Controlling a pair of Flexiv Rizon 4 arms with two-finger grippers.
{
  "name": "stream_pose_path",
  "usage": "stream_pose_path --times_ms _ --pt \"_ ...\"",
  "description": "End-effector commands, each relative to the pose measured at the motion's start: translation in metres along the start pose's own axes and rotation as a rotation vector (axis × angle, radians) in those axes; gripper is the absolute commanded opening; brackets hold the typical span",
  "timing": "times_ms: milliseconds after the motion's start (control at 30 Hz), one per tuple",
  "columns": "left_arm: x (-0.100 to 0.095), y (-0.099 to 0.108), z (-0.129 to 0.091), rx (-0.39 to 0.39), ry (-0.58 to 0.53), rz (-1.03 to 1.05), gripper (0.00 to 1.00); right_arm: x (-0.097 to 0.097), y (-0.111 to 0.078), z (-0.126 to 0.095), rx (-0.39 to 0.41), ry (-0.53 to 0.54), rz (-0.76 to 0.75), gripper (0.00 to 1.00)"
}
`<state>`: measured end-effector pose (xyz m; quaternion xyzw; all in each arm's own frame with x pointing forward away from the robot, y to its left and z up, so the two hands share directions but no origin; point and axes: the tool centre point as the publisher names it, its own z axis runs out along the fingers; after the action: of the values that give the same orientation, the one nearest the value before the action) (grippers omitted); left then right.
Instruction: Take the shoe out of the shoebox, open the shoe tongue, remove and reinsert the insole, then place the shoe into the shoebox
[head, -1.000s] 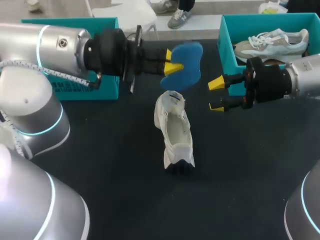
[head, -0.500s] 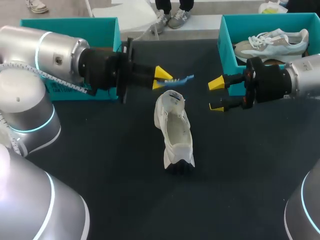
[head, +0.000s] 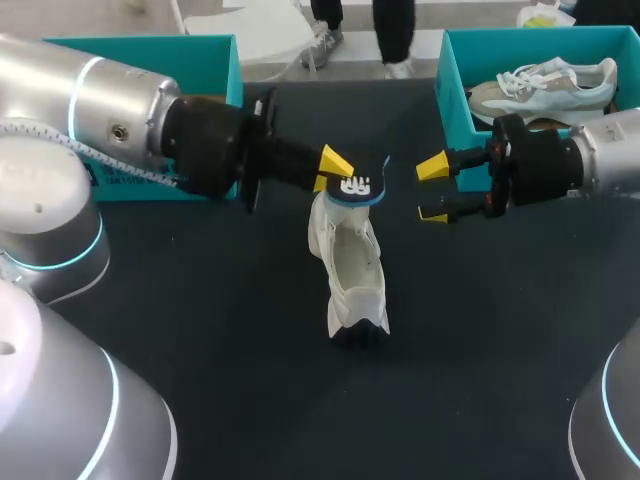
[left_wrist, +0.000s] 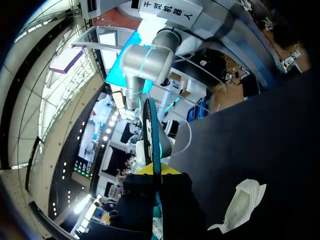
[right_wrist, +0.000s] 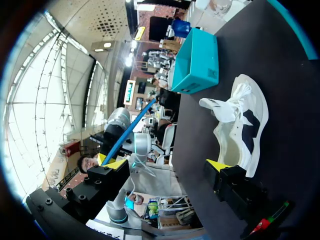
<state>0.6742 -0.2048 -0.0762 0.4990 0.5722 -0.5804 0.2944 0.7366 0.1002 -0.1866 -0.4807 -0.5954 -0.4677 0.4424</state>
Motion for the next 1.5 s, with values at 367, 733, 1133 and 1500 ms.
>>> stream_pose_path --times_ms 367,733,1133,1500 --pt "0.019 -0.005 -0.004 -0.029 0.039 0.139 0.0 0.0 0.0 0.001 -0.001 -0.001 0.0 1.0" --pt "0.04 -0.004 -0.005 -0.045 0.037 0.289 0.0 0.0 0.0 0.001 -0.001 -0.001 0.0 1.0" --pt "0.04 -0.004 -0.005 -0.045 0.037 0.289 0.0 0.0 0.0 0.001 -0.001 -0.001 0.0 1.0" --pt "0.058 0.003 -0.002 -0.056 -0.001 0.415 0.0 -0.001 0.005 0.005 -0.004 0.009 0.009 1.0"
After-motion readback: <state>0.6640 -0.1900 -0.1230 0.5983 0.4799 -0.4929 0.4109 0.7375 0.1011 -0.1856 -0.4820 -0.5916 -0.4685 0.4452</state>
